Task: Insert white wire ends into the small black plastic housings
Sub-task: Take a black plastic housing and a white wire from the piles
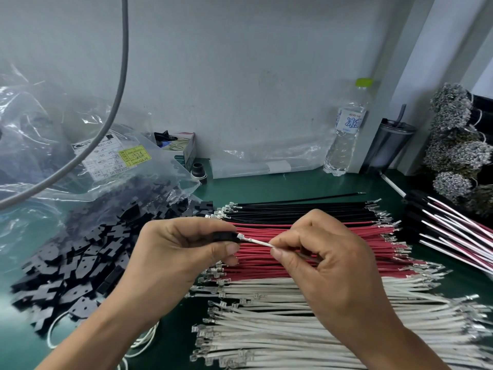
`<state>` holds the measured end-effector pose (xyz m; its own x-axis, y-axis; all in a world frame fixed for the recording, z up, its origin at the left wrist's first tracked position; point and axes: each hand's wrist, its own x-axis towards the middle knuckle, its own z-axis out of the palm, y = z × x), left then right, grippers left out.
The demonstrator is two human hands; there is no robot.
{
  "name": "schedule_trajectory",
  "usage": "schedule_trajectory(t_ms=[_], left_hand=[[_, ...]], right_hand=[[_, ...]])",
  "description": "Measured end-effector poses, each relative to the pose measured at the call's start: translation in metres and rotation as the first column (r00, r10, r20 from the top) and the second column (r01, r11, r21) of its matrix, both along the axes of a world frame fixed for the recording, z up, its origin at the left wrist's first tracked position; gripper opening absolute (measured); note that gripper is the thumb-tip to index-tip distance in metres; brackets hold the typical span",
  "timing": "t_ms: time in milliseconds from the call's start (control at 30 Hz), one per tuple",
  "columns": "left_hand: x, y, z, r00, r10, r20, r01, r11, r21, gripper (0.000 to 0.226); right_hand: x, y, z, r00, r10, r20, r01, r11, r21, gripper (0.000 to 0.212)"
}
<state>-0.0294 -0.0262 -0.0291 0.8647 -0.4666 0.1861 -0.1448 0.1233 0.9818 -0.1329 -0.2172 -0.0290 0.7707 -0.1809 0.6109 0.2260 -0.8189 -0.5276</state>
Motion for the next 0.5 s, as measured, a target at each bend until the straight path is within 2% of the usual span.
schedule_trajectory(t_ms=[233,333,500], left_hand=[[-0.0008,0.0019,-0.0001,0.997,-0.071,-0.010,0.071,0.997,0.037,0.024],[-0.0019,0.0014,0.0006,0.998,-0.058,-0.007,0.059,0.997,0.040,0.025],[-0.0021,0.0018,0.0000,0.996,-0.074,0.044,0.071,0.995,0.065,0.025]], right_hand=[[0.0030,-0.0041,-0.0004,0.999,0.036,0.022,-0.035,0.999,-0.039,0.006],[0.0027,-0.0081,0.0042,0.999,0.010,0.050,-0.004,0.992,-0.127,0.003],[0.0034,-0.0036,0.0059,0.997,0.051,0.053,-0.041,0.986,-0.164,0.005]])
